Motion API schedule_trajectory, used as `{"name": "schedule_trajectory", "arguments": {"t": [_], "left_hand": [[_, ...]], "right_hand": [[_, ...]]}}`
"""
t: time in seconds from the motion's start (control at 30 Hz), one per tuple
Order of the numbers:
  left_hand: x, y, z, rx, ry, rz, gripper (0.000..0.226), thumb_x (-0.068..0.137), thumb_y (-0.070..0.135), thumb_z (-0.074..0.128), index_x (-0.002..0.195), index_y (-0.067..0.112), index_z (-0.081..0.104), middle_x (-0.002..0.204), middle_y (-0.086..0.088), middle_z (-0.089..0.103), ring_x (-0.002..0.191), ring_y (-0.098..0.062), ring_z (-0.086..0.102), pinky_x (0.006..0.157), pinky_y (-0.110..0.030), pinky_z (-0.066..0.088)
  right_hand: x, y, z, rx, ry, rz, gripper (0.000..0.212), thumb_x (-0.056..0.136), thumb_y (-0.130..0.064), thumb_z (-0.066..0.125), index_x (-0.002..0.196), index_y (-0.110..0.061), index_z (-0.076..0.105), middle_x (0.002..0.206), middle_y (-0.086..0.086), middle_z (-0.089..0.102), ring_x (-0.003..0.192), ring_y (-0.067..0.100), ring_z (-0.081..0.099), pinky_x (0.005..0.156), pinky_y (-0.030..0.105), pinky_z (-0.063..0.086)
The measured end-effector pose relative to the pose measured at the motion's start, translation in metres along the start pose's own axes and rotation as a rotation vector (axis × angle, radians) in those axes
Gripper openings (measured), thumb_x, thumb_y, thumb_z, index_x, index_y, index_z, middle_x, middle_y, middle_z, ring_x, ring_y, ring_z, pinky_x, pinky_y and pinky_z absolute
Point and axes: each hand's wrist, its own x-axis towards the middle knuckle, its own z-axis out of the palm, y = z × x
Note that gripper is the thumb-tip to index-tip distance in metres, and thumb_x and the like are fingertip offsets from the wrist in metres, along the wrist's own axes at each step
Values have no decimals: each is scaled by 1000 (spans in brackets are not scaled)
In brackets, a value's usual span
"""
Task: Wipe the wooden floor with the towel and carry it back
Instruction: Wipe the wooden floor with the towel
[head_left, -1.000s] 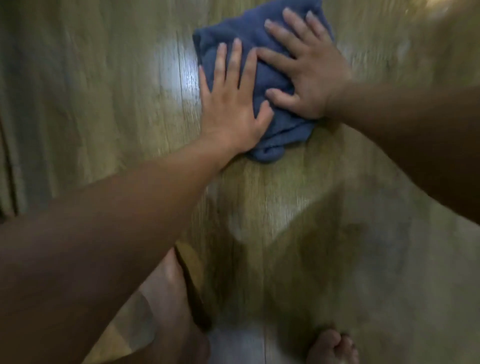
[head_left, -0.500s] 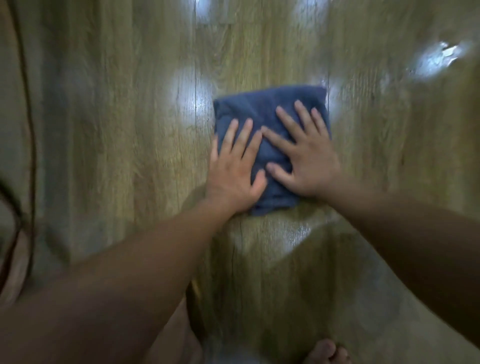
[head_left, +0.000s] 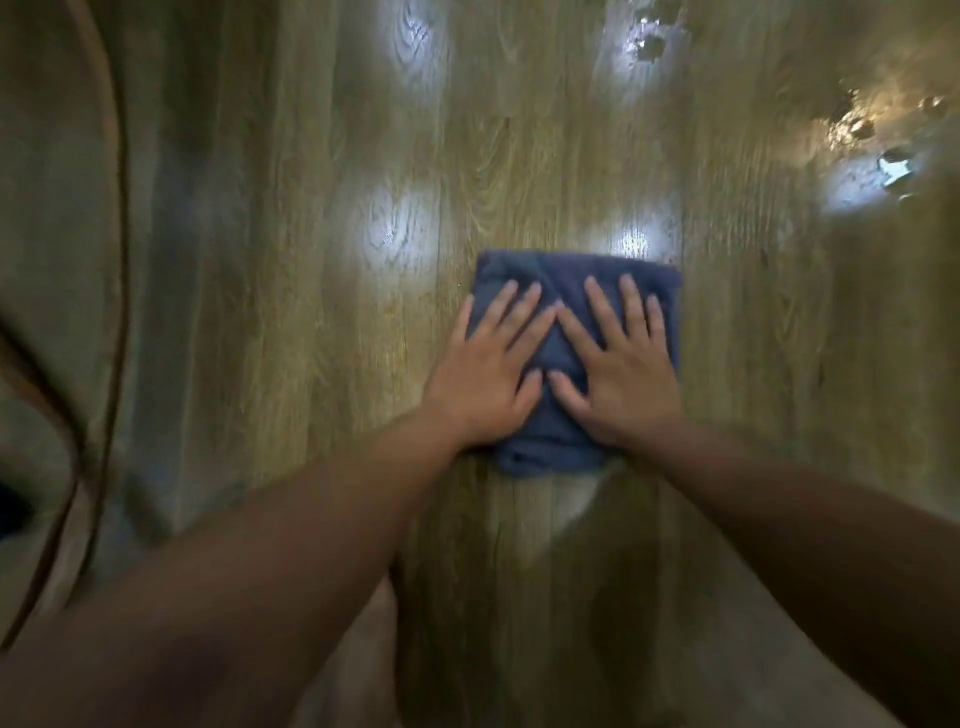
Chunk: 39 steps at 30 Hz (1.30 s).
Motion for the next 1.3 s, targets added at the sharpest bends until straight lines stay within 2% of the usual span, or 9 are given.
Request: {"name": "schedule_trajectory", "arguments": {"t": [0.1,0.2,0.33,0.47,0.57,0.67,0.8,1.13,1.3], "left_hand": [[75,-27,-34,28,-55,-113,76,89,46,24,159,20,15,168,-1,7,154,-22,4,122,-55,9],[94,-18,-37,-31,-15,-229,72,91,38,36,158,20,20,168,0,10,154,-23,4,122,-53,9],[17,36,-4,-114,135,-270,74,85,41,36,156,20,32,165,0,23,153,-27,14,120,-54,17],[-116,107,43,-111,21,-132,75,83,37,48,153,13,37,165,-6,22,152,-32,18,113,-62,27],[-139,128,58,-72,-37,-126,72,83,38,47,150,13,38,162,-6,26,150,-33,22,111,-64,24],[-110,108,49,-76,-25,-63,75,83,40,48,153,14,38,163,-6,26,152,-32,18,115,-63,20],[-72,88,35,-90,6,-76,73,86,40,44,155,16,33,164,-6,23,154,-29,13,119,-62,15],[22,16,7,-85,192,-126,72,86,42,43,153,17,37,161,-6,31,152,-28,21,118,-63,20],[70,-22,-10,-78,198,-107,72,88,45,39,154,18,35,163,-5,28,153,-27,17,118,-63,18]], "right_hand": [[84,28,-13,-14,-27,14,78,88,-66,31,156,-26,33,165,12,22,151,45,14,121,60,7],[101,30,-13,-26,-38,43,79,89,-67,25,157,-28,27,167,9,16,153,41,7,123,57,2],[16,11,-9,41,57,29,69,91,-56,43,154,-28,37,165,11,23,153,38,12,124,54,8],[-145,-35,3,102,-25,104,74,86,-51,57,153,-28,39,166,11,21,154,37,10,123,56,10],[-180,-33,13,25,-104,56,77,82,-56,57,152,-30,38,166,7,20,153,37,12,122,56,11],[-151,-15,9,49,-70,25,74,84,-59,52,150,-28,41,164,8,23,152,37,17,122,57,14],[-110,-5,4,61,-18,32,71,90,-60,45,152,-27,42,164,10,25,152,39,17,121,59,15],[26,24,-10,18,5,-63,72,89,-62,42,152,-27,43,164,11,27,152,41,16,120,62,16],[87,33,-14,-21,10,-62,73,88,-63,41,152,-29,42,164,11,27,151,43,17,119,64,17]]}}
